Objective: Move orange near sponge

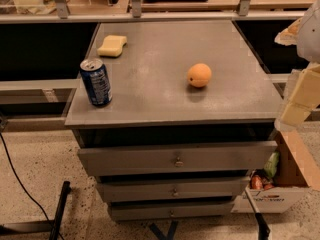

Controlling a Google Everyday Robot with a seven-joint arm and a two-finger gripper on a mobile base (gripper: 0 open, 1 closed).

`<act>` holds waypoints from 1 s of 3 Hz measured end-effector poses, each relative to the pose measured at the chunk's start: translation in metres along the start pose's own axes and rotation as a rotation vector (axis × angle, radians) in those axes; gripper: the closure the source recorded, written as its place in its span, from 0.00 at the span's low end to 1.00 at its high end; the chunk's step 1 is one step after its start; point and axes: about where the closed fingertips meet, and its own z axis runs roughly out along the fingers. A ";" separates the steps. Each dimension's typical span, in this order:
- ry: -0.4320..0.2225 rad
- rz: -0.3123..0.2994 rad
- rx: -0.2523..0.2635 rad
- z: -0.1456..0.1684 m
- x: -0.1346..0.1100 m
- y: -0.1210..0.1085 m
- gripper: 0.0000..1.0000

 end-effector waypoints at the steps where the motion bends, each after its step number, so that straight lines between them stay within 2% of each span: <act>1: 0.000 0.000 0.000 0.000 0.000 0.000 0.00; 3: -0.138 -0.028 -0.061 0.031 -0.028 -0.044 0.00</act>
Offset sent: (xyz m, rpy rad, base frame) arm 0.0588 0.0151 -0.0076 0.1481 0.0372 0.0858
